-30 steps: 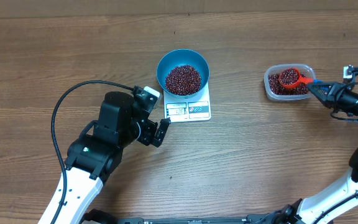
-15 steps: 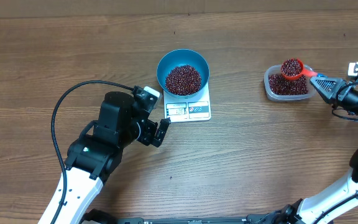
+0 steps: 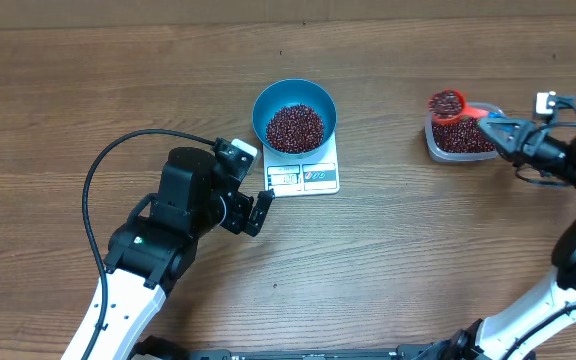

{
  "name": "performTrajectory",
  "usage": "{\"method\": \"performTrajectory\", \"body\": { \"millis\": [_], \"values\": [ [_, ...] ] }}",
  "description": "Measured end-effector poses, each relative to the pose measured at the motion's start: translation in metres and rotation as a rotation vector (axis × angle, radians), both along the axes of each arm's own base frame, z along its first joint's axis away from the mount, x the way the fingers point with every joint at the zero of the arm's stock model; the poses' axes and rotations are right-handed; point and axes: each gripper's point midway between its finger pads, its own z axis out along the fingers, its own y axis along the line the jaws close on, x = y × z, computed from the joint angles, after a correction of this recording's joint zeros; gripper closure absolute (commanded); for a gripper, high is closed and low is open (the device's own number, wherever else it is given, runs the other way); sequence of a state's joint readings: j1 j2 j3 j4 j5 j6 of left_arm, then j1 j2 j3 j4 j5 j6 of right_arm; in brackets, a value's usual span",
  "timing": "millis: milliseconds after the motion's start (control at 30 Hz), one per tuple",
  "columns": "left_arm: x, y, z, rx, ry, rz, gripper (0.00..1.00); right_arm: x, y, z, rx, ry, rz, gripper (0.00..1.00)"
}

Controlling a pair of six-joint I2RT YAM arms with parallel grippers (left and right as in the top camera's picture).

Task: Scoop item into bowl and weigh 150g on scale
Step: 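Lift the filled scoop and carry it left over the teal bowl, then tilt the red scoop to pour the beans into the teal bowl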

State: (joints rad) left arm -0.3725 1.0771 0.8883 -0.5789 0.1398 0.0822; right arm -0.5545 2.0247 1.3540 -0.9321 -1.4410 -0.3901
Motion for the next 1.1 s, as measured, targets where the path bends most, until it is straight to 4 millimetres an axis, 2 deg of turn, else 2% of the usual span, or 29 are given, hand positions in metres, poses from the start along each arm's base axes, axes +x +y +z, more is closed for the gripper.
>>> {"method": "performTrajectory", "body": {
  "millis": [267, 500, 700, 1100],
  "values": [
    [0.0, 0.0, 0.0, 0.0, -0.001, 0.0, 0.0, 0.002, 0.073, 0.0, -0.001, -0.004, 0.18, 0.96],
    [0.0, 0.0, 0.0, 0.0, 0.0, 0.0, 0.0, 0.0, 0.128, 0.002, -0.013, -0.053, 0.32, 0.96],
    [0.0, 0.0, 0.0, 0.0, 0.0, 0.0, 0.0, -0.005, 0.155, 0.006, 0.001, -0.082, 0.388, 0.96],
    [0.0, 0.0, 0.0, 0.0, 0.0, 0.0, 0.0, 0.007, 0.182, 0.015, 0.003, -0.159, 0.454, 0.96]
  ]
}}
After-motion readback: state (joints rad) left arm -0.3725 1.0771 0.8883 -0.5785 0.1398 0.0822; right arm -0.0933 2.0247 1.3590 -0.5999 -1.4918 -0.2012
